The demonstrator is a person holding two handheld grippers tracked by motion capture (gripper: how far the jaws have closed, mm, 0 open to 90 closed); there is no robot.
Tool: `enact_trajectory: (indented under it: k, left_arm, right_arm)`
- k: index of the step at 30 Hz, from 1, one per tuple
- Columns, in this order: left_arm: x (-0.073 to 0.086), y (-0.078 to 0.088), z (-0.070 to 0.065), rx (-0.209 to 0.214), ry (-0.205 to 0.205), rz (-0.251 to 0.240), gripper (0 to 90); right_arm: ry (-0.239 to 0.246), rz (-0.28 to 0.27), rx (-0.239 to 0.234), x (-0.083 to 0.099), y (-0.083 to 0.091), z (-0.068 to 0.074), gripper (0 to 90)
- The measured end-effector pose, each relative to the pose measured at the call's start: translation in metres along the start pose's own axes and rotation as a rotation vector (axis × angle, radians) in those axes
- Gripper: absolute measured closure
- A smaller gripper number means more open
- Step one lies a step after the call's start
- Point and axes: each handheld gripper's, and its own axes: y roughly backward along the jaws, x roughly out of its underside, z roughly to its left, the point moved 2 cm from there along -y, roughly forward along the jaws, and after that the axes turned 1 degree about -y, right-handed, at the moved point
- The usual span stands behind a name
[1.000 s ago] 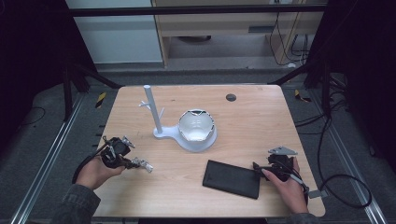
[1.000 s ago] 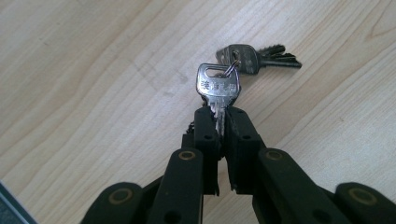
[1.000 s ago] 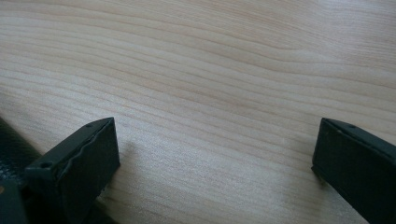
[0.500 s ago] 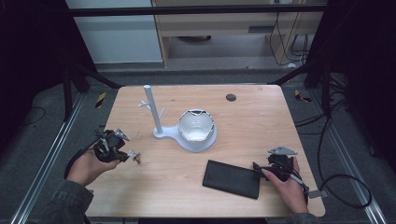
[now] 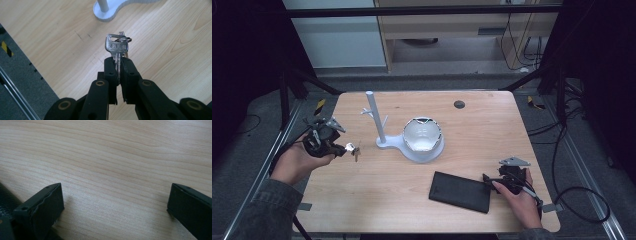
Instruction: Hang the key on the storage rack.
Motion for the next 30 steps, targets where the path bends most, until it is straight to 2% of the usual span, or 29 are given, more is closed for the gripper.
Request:
enact_trajectory:
  k: [4, 7, 13, 18, 21, 30]
  left_arm:
    - [-0.013, 0.015, 0.008, 0.000, 0.004, -0.022, 83.9]
    - [-0.019, 0.020, 0.012, -0.004, 0.009, -0.025, 83.9]
    - [-0.041, 0.035, 0.026, -0.029, 0.025, -0.041, 83.9]
    - [-0.058, 0.035, 0.033, -0.049, 0.010, -0.037, 83.9]
    - [-0.064, 0.034, 0.035, -0.048, 0.007, -0.039, 83.9]
    - [-0.072, 0.029, 0.037, -0.036, 0.014, -0.032, 83.9]
  right_arm:
    - [0.000, 0.000, 0.001, 0.000, 0.000, 0.000, 0.8]
    - [-0.001, 0.001, 0.001, 0.000, 0.000, 0.000, 0.8]
    - [0.000, 0.001, 0.002, 0.000, 0.000, 0.000, 0.8]
    - [0.000, -0.002, 0.003, 0.000, 0.000, 0.000, 0.8]
    - [0.000, -0.002, 0.002, 0.000, 0.000, 0.000, 0.8]
    - [0.001, -0.003, 0.000, 0.000, 0.000, 0.000, 0.9]
